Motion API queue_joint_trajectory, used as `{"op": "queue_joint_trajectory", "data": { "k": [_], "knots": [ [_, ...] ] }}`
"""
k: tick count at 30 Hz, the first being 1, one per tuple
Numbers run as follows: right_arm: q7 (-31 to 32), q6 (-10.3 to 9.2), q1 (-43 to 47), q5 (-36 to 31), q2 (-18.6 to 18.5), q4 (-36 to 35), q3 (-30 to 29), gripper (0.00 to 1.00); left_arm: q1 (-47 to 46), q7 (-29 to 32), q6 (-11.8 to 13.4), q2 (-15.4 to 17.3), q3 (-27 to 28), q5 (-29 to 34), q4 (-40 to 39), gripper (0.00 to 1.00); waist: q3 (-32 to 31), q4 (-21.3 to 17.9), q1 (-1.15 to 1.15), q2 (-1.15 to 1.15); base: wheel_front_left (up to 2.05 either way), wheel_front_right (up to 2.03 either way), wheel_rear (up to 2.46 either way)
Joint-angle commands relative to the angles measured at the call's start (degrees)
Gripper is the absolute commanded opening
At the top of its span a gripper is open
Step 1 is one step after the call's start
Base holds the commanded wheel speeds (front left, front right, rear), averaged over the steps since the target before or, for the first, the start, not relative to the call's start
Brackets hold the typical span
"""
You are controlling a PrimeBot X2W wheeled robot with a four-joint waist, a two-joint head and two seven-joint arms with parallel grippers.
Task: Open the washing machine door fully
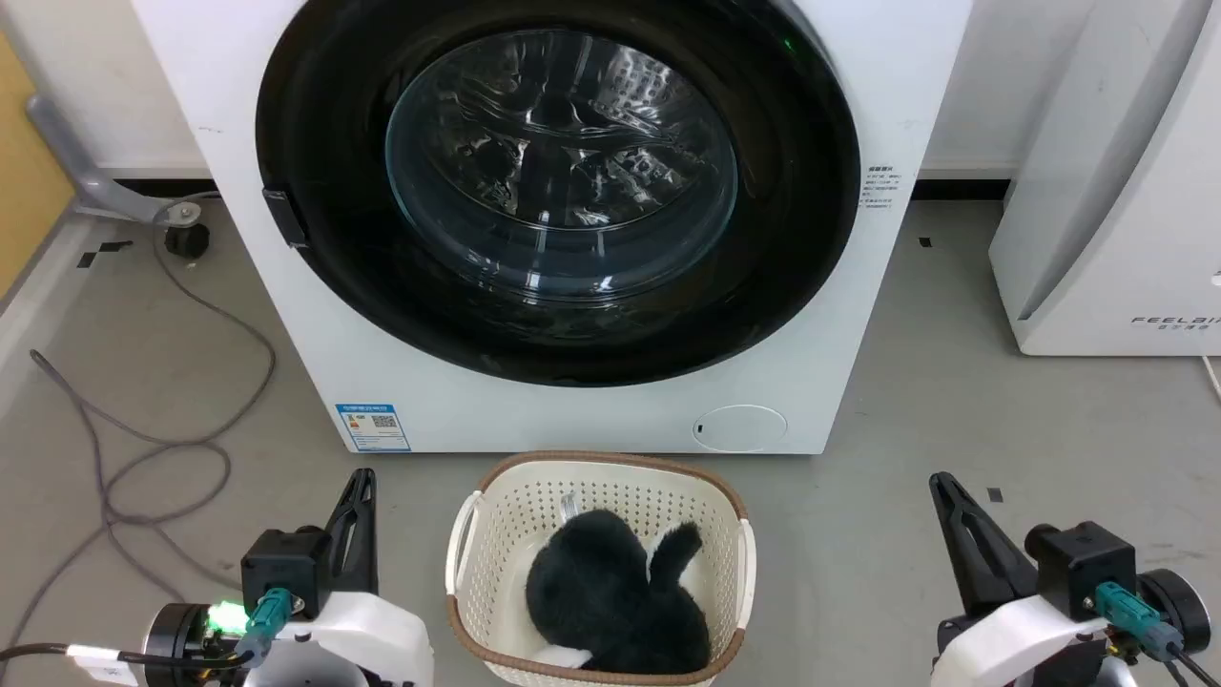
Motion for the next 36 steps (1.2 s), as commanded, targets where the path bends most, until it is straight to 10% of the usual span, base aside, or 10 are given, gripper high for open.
{"op": "queue_joint_trajectory", "data": {
  "k": [1,17,18,19,20,21,36],
  "knots": [
    [0.0,-0.04,-0.7,-0.4,0.1,-0.2,0.0,0.0,-0.2,0.0,0.1,0.0,-0.1,0.1,-0.2,0.0,0.0,0.0,0.0,0.0,0.0,0.0,0.0],
    [0.0,-0.04,-0.7,-0.4,0.1,-0.2,0.0,0.0,-0.2,0.0,0.1,0.0,-0.1,0.1,-0.2,0.0,0.0,0.0,0.0,0.0,0.0,0.0,0.0],
    [0.0,0.0,0.0,0.0,0.0,0.0,0.0,1.0,0.0,0.0,0.0,0.0,0.0,0.0,0.0,1.0,0.0,0.0,0.0,0.0,0.0,0.0,0.0],
    [0.0,0.0,0.0,0.0,0.0,0.0,0.0,1.0,0.0,0.0,0.0,0.0,0.0,0.0,0.0,1.0,0.0,0.0,0.0,0.0,0.0,0.0,0.0],
    [0.0,0.0,0.0,0.0,0.0,0.0,0.0,0.0,0.0,0.0,0.0,0.0,0.0,0.0,0.0,0.0,0.0,0.0,0.0,0.0,0.0,0.0,0.0],
    [0.0,0.0,0.0,0.0,0.0,0.0,0.0,1.0,0.0,0.0,0.0,0.0,0.0,0.0,0.1,1.0,0.0,0.0,0.0,0.0,0.0,0.0,0.0],
    [-1.8,-0.01,-0.1,3.2,0.0,0.0,-1.0,1.0,-0.3,-1.8,1.3,0.0,-0.9,-0.7,0.5,1.0,0.0,0.1,0.0,0.0,0.0,0.0,0.0]
  ]
}}
